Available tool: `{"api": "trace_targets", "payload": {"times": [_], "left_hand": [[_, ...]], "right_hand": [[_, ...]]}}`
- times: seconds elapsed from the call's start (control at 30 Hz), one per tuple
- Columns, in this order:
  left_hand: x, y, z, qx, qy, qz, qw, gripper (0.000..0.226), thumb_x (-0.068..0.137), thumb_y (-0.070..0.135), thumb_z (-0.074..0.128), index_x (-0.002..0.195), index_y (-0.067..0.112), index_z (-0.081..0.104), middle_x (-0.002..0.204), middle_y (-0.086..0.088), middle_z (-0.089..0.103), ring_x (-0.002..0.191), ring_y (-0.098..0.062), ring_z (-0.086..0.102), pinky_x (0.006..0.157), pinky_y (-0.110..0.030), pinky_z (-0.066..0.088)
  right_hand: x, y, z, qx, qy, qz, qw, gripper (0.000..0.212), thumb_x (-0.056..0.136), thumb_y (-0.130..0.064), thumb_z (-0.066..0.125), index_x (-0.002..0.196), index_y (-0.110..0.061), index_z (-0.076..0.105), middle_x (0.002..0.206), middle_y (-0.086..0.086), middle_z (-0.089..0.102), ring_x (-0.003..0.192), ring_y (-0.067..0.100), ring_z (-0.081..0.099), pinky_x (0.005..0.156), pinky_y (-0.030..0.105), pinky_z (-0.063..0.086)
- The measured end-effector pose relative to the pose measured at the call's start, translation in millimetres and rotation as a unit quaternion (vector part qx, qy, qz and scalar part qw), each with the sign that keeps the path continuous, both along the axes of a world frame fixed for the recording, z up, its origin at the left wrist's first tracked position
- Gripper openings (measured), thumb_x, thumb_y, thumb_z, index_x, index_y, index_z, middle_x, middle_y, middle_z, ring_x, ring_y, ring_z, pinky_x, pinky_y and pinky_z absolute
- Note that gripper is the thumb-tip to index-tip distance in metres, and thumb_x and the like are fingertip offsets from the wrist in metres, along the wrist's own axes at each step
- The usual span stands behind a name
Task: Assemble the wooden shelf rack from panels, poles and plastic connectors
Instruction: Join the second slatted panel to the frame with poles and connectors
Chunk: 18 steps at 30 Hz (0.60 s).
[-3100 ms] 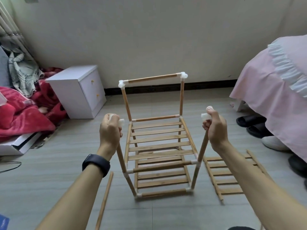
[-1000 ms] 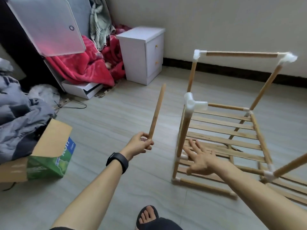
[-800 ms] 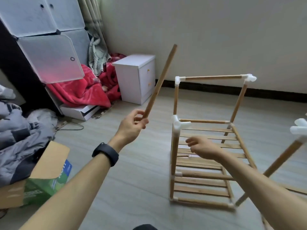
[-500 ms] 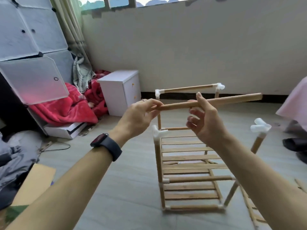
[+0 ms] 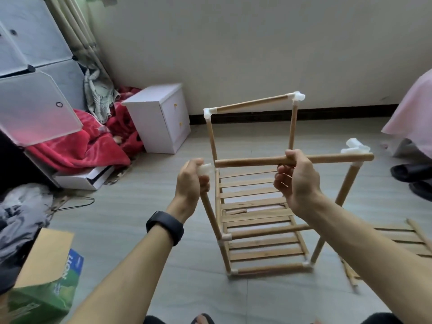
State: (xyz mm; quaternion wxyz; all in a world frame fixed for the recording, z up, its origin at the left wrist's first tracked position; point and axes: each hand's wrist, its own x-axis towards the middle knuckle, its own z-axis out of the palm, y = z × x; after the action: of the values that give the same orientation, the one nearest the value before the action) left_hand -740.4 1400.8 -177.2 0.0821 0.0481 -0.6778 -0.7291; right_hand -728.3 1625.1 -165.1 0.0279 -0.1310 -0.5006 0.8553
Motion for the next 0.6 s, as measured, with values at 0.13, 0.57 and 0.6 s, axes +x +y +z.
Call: {"api": "trace_targets", "payload": {"times": [0.13, 0.57, 0.6], "left_hand": [[-2, -4, -5, 0.018, 0.006, -0.017, 1.000, 0.018, 0.094, 0.032, 0.045, 0.087, 0.015, 0.047, 0.050, 0.007, 0.042, 0.045, -0.011, 0.038, 0.052, -0.029, 0.038], [-2, -1, -3, 0.012, 0.005, -0.025, 1.000, 0.022, 0.098, 0.029, 0.041, 0.082, 0.014, 0.045, 0.049, 0.006, 0.037, 0.043, -0.012, 0.035, 0.047, -0.027, 0.033], [-2, -1, -3, 0.010, 0.006, -0.027, 1.000, 0.023, 0.098, 0.030, 0.041, 0.082, 0.014, 0.046, 0.049, 0.006, 0.037, 0.043, -0.012, 0.035, 0.048, -0.028, 0.032]], "right_hand": [[2, -5, 0, -0.013, 0.000, 0.017, 1.000, 0.025, 0.099, -0.031, 0.055, 0.077, -0.018, 0.057, 0.059, -0.003, 0.051, 0.056, 0.011, 0.050, 0.060, 0.026, 0.046], [12, -17, -2, -0.013, 0.016, 0.018, 1.000, 0.025, 0.097, -0.024, 0.054, 0.072, -0.018, 0.055, 0.054, -0.004, 0.048, 0.050, 0.011, 0.047, 0.056, 0.026, 0.044], [12, -18, -2, -0.015, 0.017, 0.021, 1.000, 0.025, 0.097, -0.024, 0.054, 0.073, -0.018, 0.055, 0.054, -0.004, 0.048, 0.050, 0.011, 0.047, 0.055, 0.026, 0.044]]}}
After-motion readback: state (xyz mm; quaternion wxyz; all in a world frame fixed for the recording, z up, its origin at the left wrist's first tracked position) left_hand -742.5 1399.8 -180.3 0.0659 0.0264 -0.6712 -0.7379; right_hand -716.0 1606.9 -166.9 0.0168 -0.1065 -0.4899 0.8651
